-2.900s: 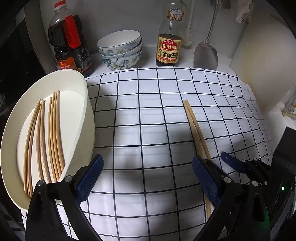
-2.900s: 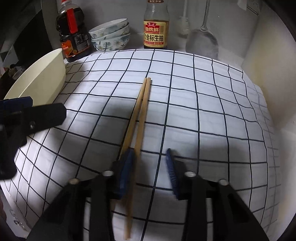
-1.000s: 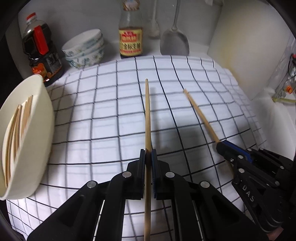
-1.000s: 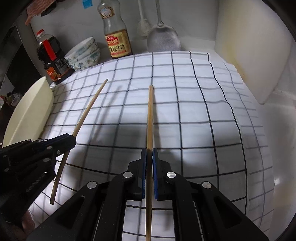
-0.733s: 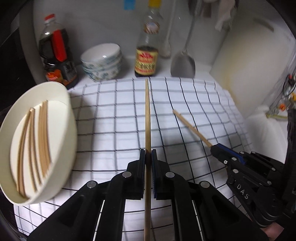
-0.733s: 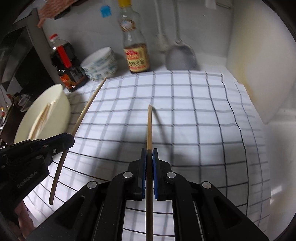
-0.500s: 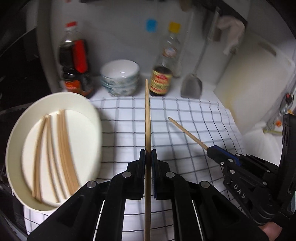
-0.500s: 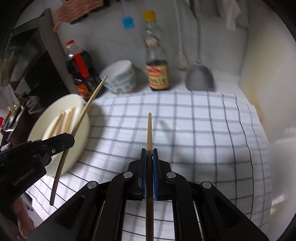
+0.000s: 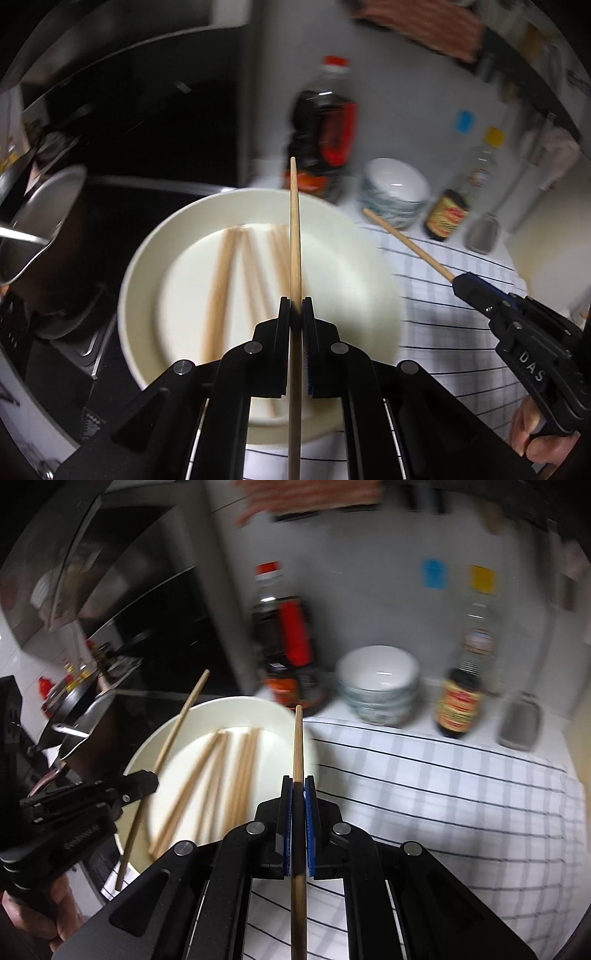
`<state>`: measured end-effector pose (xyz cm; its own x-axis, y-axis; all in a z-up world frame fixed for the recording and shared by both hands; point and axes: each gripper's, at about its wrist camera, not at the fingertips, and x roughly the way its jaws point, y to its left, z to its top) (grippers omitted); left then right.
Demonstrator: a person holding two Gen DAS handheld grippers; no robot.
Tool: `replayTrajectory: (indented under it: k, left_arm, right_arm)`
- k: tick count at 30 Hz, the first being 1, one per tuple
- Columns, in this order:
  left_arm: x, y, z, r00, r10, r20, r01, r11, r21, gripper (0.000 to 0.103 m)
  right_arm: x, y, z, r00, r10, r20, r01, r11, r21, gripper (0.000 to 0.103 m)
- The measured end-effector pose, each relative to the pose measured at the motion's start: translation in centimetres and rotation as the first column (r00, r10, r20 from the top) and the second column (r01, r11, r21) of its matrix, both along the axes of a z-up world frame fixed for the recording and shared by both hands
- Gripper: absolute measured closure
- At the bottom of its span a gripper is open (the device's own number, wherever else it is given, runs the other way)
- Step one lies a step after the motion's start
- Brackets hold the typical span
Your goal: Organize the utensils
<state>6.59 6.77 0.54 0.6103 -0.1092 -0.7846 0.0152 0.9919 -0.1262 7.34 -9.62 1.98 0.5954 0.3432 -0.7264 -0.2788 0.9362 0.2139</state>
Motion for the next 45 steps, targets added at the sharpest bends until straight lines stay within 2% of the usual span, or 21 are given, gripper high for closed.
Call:
replayTrajectory:
  k: [4,10,16,21,22,23,24,25,28,32,35,45]
  left_arm:
    - [1.1,3.2,-1.9,0.998,0.044,-0.048,-0.044,0.999,0.008,0.096]
    - [2.9,5.1,-5.0,0.991,0.056,-0.121,-0.054,0.998,0.016,0.096]
    - [4.0,5.6,-7.1,0.986,0.055,-0.160,-0.053,0.998,0.014,0.096]
    - [3.9,6.1,-7.3,0.981,0.076,-0.181,-0.075,0.997,0.014,0.094]
    - [3.8,6.3,-7.1,0.980,0.086,-0.179,-0.085,0.996,0.012,0.084]
    - [3.6,6.5,-6.8,0.980,0.095,-0.174,-0.095,0.995,0.011,0.068]
    - [3.4,6.8,-6.5,0.980,0.111,-0.166,-0.110,0.994,0.016,0.057]
    - [3.1,6.9,-6.2,0.980,0.126,-0.156,-0.125,0.992,0.019,0.038]
    - [2.2,7.4,-4.8,0.979,0.153,-0.134,-0.152,0.988,0.015,0.034]
    - [1.0,7.3,-3.1,0.976,0.180,-0.122,-0.177,0.984,0.028,0.023]
    - [-0.1,7.0,-1.9,0.976,0.190,-0.105,-0.187,0.981,0.044,0.019]
    - [-2.7,5.1,1.5,0.980,0.190,-0.064,-0.184,0.979,0.085,0.010]
  right_arm:
    - [1.4,4.6,-1.2,0.998,0.064,-0.008,-0.064,0.998,-0.023,0.097]
    - [3.6,8.0,-3.6,0.995,0.078,-0.068,-0.080,0.996,-0.039,0.097]
    - [4.9,9.4,-5.4,0.989,0.089,-0.115,-0.097,0.993,-0.066,0.097]
    - [4.8,9.3,-5.6,0.987,0.090,-0.132,-0.101,0.992,-0.079,0.095]
    - [4.7,9.0,-5.4,0.988,0.085,-0.127,-0.095,0.993,-0.076,0.093]
    - [4.6,8.8,-5.1,0.989,0.078,-0.123,-0.088,0.993,-0.077,0.089]
    - [4.5,8.5,-4.7,0.990,0.072,-0.118,-0.081,0.994,-0.078,0.087]
    - [4.3,8.2,-4.4,0.991,0.070,-0.115,-0.079,0.994,-0.077,0.087]
    - [3.6,7.6,-3.3,0.992,0.062,-0.107,-0.072,0.994,-0.088,0.083]
    - [2.3,6.8,-2.0,0.993,0.059,-0.107,-0.068,0.994,-0.080,0.075]
    - [1.2,6.3,-1.1,0.993,0.059,-0.104,-0.067,0.995,-0.078,0.067]
    - [-1.7,4.8,1.1,0.994,0.054,-0.094,-0.062,0.995,-0.084,0.061]
